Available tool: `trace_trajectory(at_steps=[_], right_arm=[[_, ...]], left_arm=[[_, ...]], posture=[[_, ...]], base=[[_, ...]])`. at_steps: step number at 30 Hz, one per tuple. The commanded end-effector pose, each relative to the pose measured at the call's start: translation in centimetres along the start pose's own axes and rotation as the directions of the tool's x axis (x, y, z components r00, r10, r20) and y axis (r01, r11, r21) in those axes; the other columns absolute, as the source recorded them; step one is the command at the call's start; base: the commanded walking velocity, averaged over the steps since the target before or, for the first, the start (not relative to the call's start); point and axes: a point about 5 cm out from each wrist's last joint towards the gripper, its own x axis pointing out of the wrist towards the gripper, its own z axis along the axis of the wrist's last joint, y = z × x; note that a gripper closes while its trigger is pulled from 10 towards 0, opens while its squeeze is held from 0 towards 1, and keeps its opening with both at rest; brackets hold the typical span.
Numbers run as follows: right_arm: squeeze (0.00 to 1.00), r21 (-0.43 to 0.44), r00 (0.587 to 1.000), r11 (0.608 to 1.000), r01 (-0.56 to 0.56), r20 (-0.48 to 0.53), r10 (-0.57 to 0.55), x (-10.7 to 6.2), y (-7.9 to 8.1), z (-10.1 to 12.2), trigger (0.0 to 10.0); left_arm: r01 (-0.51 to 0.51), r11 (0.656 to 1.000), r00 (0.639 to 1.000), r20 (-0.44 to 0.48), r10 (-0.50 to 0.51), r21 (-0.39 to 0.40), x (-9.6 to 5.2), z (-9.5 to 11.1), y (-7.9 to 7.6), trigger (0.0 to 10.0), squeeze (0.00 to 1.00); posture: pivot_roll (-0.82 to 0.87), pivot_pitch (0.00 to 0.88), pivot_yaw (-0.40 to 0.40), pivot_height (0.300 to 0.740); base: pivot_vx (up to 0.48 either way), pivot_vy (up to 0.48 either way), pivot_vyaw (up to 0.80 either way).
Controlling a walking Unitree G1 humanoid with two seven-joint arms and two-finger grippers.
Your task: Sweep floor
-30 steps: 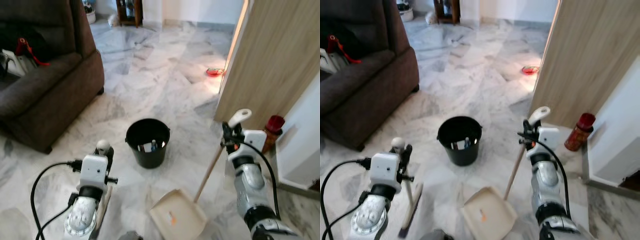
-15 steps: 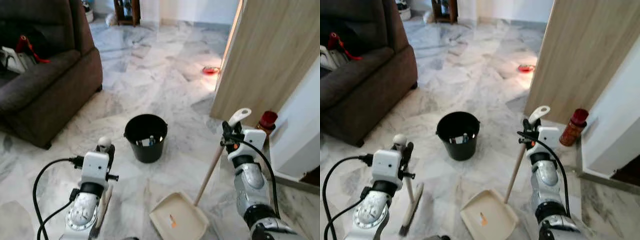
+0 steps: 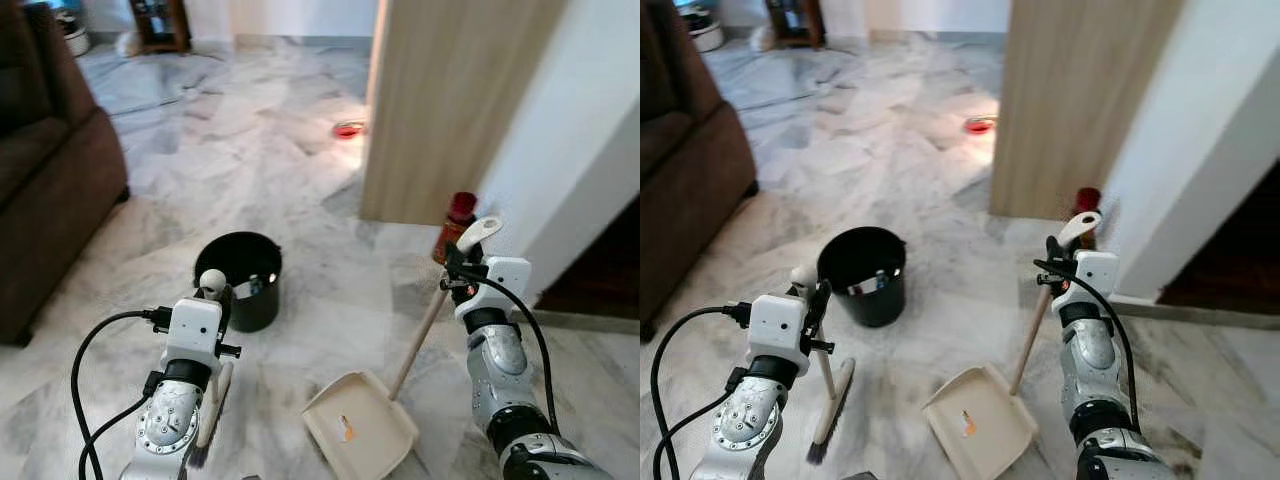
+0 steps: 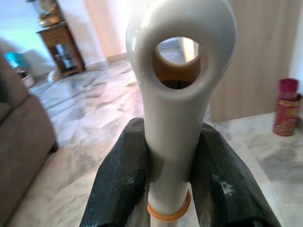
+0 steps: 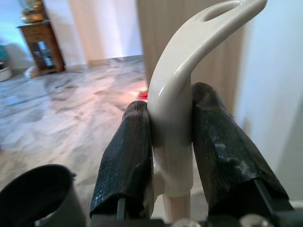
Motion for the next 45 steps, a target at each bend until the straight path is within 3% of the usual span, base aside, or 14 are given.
trace_trajectory(at_steps=[1, 6, 24, 45], right_arm=[[0.00, 0.008, 1.000, 1.000, 0.006, 0.022, -0.006, 0.6, 0.2, 0.7, 10.0], [0.00, 0.003, 0.999, 1.000, 0.021, 0.025, -0.021, 0.6, 0.0, 0.7, 10.0], [0.00, -0.002, 0.999, 0.999, 0.044, 0.022, -0.044, 0.7, -0.1, 0.9, 10.0], [0.00, -0.010, 0.998, 0.998, 0.058, 0.007, -0.058, 0.6, -0.2, 0.5, 10.0]], left_arm=[[0.007, 1.000, 0.999, 0.038, -0.008, 0.011, 0.4, 0.6, 0.1, 10.0, 0.00], [0.004, 0.998, 0.999, 0.036, -0.007, 0.068, 1.0, 0.5, 0.3, 10.0, 0.00], [-0.012, 0.998, 0.998, 0.058, 0.008, 0.069, 1.9, 0.8, 0.6, 10.0, 0.00], [-0.006, 0.999, 0.998, 0.065, 0.003, 0.044, 2.0, 0.8, 0.5, 10.0, 0.00]], posture=[[0.12, 0.058, 0.001, 0.740], [0.12, 0.064, 0.003, 0.740], [0.11, 0.081, 0.005, 0.740], [0.11, 0.076, 0.005, 0.740]], base=[[0.000, 0.000, -0.80], [0.000, -0.074, -0.80], [0.000, -0.195, -0.80], [0.000, 0.000, -0.80]])
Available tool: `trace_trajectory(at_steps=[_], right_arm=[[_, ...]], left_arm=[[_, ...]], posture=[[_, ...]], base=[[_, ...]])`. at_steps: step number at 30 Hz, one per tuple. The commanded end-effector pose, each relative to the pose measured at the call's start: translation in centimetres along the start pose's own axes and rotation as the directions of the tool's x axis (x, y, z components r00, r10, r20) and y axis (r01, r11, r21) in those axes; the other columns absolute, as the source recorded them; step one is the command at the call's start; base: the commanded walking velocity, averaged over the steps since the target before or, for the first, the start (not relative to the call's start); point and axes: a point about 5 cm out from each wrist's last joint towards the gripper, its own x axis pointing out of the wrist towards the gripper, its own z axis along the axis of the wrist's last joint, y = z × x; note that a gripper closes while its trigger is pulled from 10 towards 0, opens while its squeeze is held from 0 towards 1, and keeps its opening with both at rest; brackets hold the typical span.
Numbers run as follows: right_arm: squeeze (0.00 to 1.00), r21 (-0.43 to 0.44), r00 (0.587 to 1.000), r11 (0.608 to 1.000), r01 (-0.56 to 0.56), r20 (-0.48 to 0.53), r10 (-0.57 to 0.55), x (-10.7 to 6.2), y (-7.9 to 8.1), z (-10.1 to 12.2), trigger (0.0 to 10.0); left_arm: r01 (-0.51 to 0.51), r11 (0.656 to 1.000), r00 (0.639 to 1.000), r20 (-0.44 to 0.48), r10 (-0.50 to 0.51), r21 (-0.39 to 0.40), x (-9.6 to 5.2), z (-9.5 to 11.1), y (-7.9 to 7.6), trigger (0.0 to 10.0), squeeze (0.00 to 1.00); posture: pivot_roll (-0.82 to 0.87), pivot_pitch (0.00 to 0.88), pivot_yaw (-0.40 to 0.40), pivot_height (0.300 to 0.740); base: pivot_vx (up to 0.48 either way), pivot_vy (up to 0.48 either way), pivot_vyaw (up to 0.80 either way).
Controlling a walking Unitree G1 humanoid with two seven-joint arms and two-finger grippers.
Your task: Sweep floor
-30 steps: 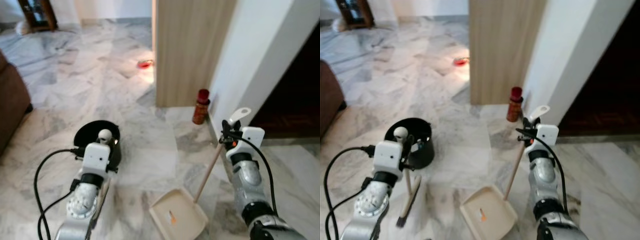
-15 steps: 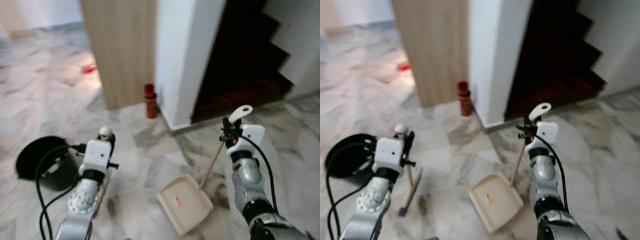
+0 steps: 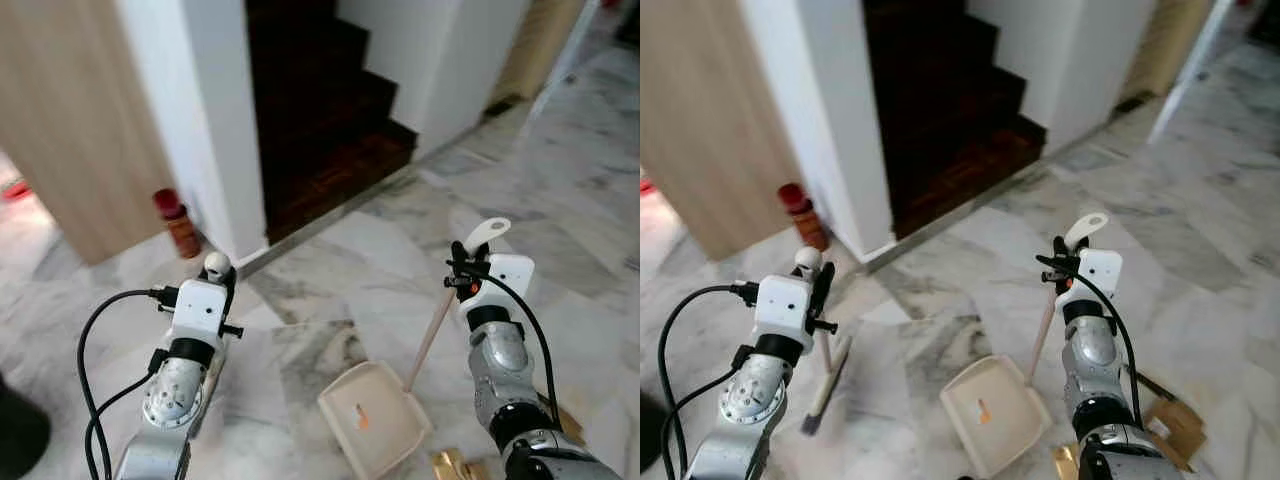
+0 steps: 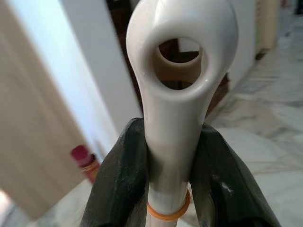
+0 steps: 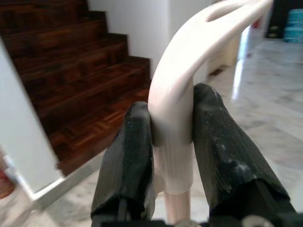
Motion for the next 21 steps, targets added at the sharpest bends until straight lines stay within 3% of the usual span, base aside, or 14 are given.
trace_trajectory(at_steps=[1, 6, 11, 21], right_arm=[[0.00, 0.013, 1.000, 1.000, 0.000, 0.025, 0.000, 0.38, 0.33, 0.54, 10.0], [0.00, 0.010, 1.000, 1.000, 0.001, 0.021, -0.001, 0.35, 0.35, 0.47, 10.0], [0.00, 0.009, 1.000, 1.000, 0.000, 0.021, -0.001, 0.33, 0.35, 0.45, 10.0], [0.00, 0.003, 1.000, 1.000, 0.002, 0.019, -0.002, 0.29, 0.35, 0.40, 10.0]], left_arm=[[-0.002, 1.000, 1.000, 0.028, 0.001, 0.009, 0.09, 0.39, 0.10, 10.0, 0.00], [-0.004, 1.000, 1.000, 0.018, 0.004, -0.013, 0.08, 0.28, -0.03, 10.0, 0.00], [-0.005, 1.000, 1.000, 0.022, 0.006, -0.020, 0.07, 0.35, -0.13, 10.0, 0.00], [-0.004, 1.000, 1.000, 0.024, 0.005, -0.028, -0.05, 0.33, -0.19, 10.0, 0.00]], posture=[[0.11, 0.071, 0.005, 0.740], [0.11, 0.068, 0.003, 0.740], [0.11, 0.062, 0.002, 0.740], [0.11, 0.046, -0.001, 0.740]], base=[[0.000, 0.000, -0.80], [0.000, 0.000, -0.80], [0.000, 0.470, -0.80], [0.000, 0.000, -0.72]])
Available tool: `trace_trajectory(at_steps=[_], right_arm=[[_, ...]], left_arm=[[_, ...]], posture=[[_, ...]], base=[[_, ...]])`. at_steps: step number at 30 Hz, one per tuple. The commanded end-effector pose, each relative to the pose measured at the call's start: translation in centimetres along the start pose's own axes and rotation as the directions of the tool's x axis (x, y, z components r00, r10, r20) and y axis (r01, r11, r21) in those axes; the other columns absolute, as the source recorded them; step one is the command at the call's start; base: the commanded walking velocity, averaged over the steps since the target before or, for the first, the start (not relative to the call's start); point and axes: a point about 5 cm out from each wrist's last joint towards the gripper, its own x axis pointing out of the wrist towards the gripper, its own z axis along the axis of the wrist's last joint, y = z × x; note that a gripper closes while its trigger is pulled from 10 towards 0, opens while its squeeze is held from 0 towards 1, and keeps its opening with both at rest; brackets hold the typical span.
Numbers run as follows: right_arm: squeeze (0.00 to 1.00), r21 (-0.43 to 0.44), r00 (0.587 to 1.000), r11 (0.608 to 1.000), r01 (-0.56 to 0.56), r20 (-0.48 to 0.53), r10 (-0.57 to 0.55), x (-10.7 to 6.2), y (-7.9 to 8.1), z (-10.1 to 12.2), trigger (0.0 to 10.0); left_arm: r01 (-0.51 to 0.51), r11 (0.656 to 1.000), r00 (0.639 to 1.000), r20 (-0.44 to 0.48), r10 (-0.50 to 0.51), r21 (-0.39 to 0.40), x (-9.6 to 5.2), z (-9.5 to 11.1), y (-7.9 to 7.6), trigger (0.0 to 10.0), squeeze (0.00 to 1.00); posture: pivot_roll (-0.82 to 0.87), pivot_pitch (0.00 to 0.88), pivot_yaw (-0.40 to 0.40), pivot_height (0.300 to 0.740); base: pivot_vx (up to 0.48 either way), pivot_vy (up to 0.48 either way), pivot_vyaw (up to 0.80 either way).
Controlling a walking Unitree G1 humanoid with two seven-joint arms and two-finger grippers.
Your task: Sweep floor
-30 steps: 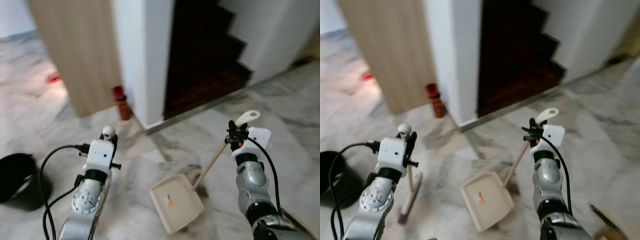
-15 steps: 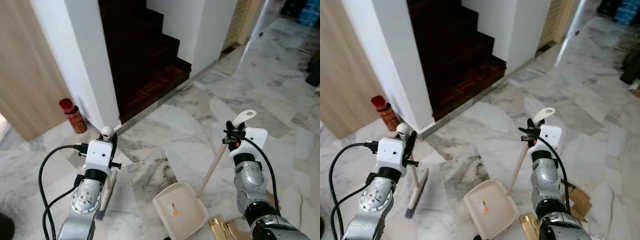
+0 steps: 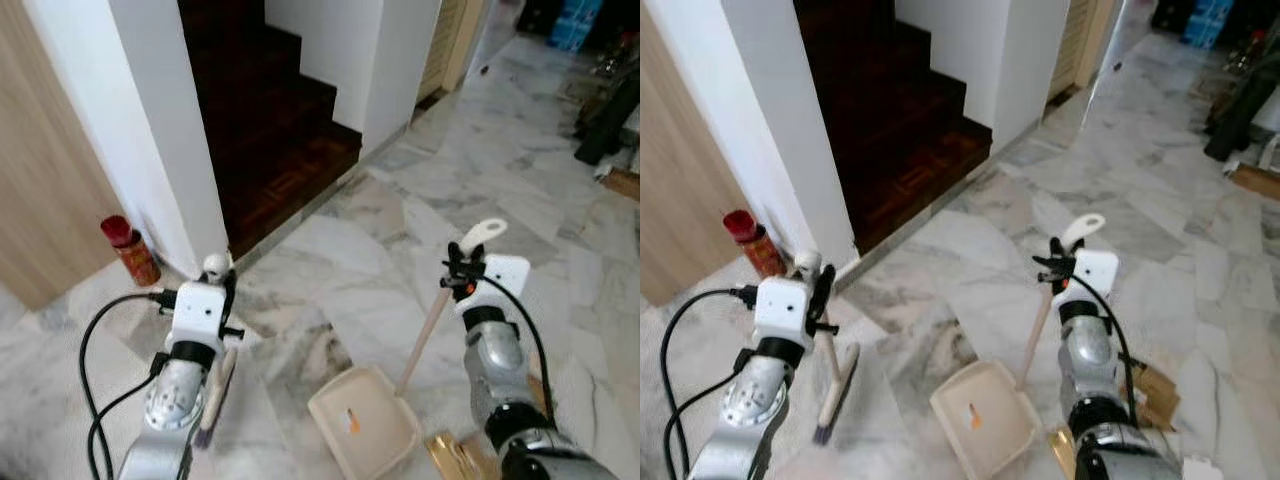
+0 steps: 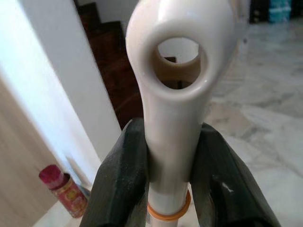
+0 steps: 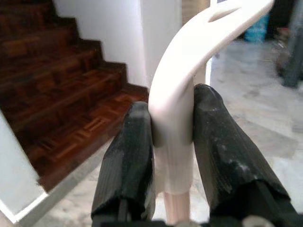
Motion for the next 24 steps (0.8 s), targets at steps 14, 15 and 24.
trace_trajectory(at_steps=[14, 15, 24], right_arm=[[0.00, -0.023, 0.997, 0.997, 0.072, 0.018, -0.072, -0.09, -1.36, 0.36, 10.0], [0.00, -0.024, 0.997, 0.997, 0.078, 0.018, -0.077, -0.10, -1.40, 0.35, 10.0], [0.00, -0.026, 0.997, 0.996, 0.082, 0.017, -0.082, -0.11, -1.40, 0.34, 10.0]], left_arm=[[0.021, 1.000, 0.999, 0.039, -0.021, -0.017, 0.16, 0.66, -0.55, 10.0, 0.00], [0.024, 1.000, 0.999, 0.040, -0.023, -0.016, 0.18, 0.67, -0.55, 10.0, 0.00], [0.027, 0.999, 0.999, 0.041, -0.026, -0.018, 0.19, 0.69, -0.53, 10.0, 0.00]], posture=[[0.11, 0.054, 0.005, 0.740], [0.11, 0.056, 0.006, 0.740], [0.11, 0.059, 0.007, 0.740]], base=[[0.000, 0.000, -0.46], [0.000, 0.000, -0.80], [0.000, 0.000, -0.80]])
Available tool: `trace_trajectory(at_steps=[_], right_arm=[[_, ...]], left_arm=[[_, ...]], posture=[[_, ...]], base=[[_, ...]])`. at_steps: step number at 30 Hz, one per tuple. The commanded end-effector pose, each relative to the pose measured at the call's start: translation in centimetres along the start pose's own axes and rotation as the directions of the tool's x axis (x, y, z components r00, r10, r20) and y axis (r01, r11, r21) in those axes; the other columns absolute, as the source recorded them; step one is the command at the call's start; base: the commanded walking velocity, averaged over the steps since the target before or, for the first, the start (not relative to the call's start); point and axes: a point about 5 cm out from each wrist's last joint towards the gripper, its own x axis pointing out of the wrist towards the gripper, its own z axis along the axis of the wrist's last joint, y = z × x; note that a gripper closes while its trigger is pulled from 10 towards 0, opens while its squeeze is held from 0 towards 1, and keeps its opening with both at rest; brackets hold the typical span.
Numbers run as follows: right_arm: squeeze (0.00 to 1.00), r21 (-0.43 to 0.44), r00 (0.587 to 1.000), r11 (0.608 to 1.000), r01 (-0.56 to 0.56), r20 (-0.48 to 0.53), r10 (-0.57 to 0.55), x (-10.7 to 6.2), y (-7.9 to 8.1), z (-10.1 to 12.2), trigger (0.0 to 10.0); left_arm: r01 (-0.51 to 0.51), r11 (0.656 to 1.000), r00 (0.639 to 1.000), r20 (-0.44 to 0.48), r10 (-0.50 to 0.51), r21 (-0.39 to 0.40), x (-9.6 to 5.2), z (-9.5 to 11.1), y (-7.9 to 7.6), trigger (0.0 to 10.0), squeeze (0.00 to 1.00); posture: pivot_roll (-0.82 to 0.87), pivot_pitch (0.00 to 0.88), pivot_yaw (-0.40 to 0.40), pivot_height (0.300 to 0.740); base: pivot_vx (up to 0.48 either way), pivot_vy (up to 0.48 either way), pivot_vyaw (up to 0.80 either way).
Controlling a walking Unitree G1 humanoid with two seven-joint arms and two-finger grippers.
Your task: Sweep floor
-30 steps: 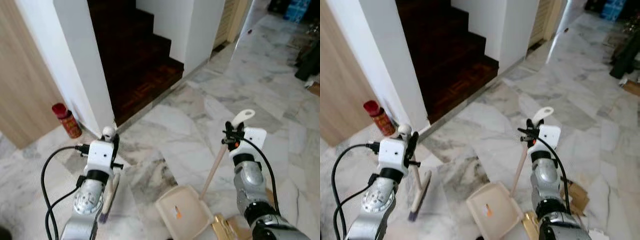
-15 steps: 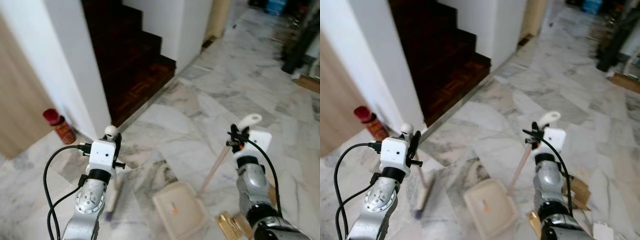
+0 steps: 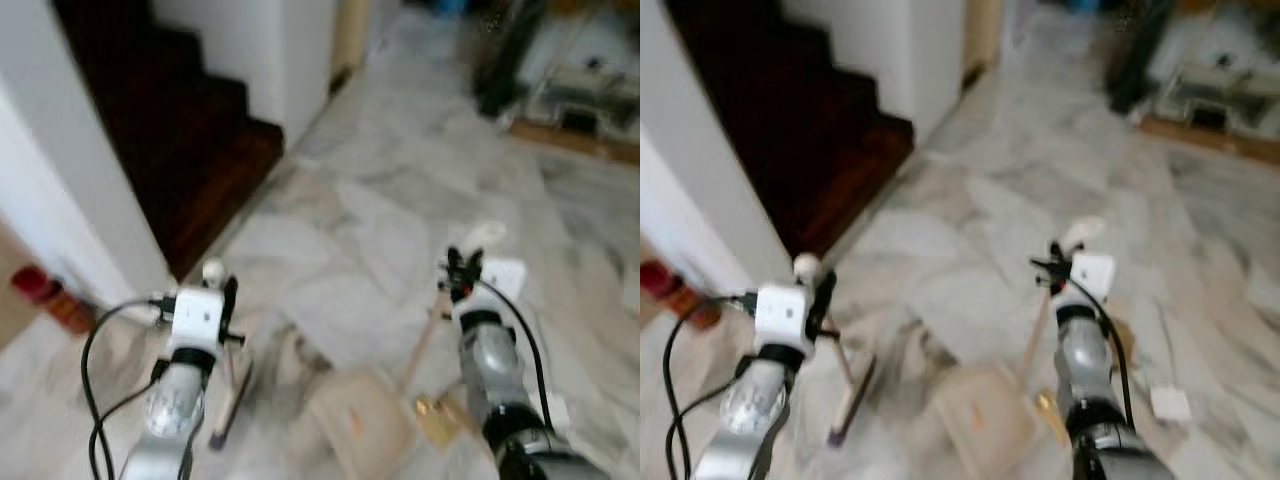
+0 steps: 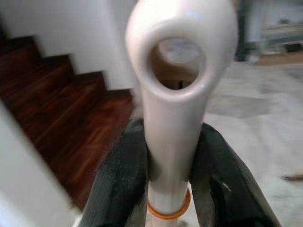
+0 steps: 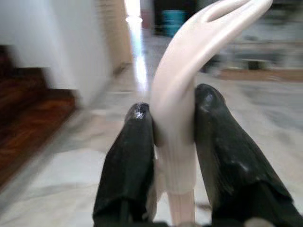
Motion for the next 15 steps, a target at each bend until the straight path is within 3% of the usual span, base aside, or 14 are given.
trace_trajectory(at_steps=[1, 15], right_arm=[[0.00, 0.014, 0.999, 1.000, 0.010, 0.036, -0.010, 0.37, 0.13, 0.73, 10.0], [0.00, 0.003, 0.998, 1.000, 0.027, 0.050, -0.027, 0.40, -0.24, 0.98, 10.0]], left_arm=[[-0.005, 1.000, 0.999, 0.034, 0.004, 0.023, 0.03, 0.67, 0.44, 10.0, 0.00], [0.010, 1.000, 0.999, 0.036, -0.011, 0.018, 0.19, 0.67, 0.19, 10.0, 0.00]], posture=[[0.11, 0.059, 0.007, 0.740], [0.09, 0.073, 0.007, 0.740]], base=[[0.000, 0.000, -0.80], [0.000, 0.000, -0.80]])
